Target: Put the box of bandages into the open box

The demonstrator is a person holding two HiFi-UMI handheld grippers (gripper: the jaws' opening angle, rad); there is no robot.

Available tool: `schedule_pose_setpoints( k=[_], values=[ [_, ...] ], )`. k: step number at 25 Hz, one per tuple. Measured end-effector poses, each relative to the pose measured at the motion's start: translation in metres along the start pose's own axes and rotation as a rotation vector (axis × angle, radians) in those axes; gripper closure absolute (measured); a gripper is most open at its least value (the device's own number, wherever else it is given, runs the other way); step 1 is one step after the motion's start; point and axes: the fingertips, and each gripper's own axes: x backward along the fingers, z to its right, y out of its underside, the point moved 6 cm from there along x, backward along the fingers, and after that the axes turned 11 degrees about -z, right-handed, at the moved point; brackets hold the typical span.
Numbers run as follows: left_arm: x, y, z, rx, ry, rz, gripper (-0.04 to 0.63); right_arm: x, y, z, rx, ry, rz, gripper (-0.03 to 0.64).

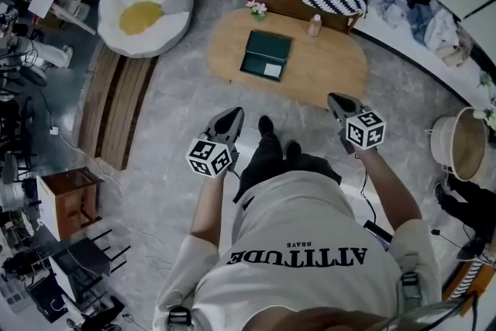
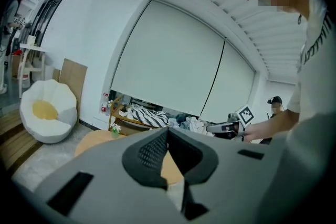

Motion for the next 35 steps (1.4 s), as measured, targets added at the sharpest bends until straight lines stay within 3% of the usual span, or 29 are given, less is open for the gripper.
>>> schedule_pose_setpoints(
  k=[9,17,22,31,35],
  values=[
    [0.043,-0.002,-0.005,-0.047,-0.006,0.000,0.574,0.022,-0.008,-0.039,0.020,0.032,0.077,0.595],
    [0.086,-0.010,-0.039,-0.085,0.035,-0.006,0.574,0.025,-0.014,-0.098,-0.024,0.073,0.160,0.595],
    [0.109,-0.018,-0.063,-0.079,0.048,0.016,0.574,0.022,-0.027,-0.132,0.008,0.105,0.205,0.595],
    [0.121,-0.029,-0.086,-0.130,0.018,0.037,0.574,0.017,-0.051,-0.148,0.019,0.120,0.250,0.597],
    [0.122,-0.029,-0.094,-0.111,0.009,0.052,0.574,0.015,-0.055,-0.148,0.019,0.122,0.248,0.597]
  ],
)
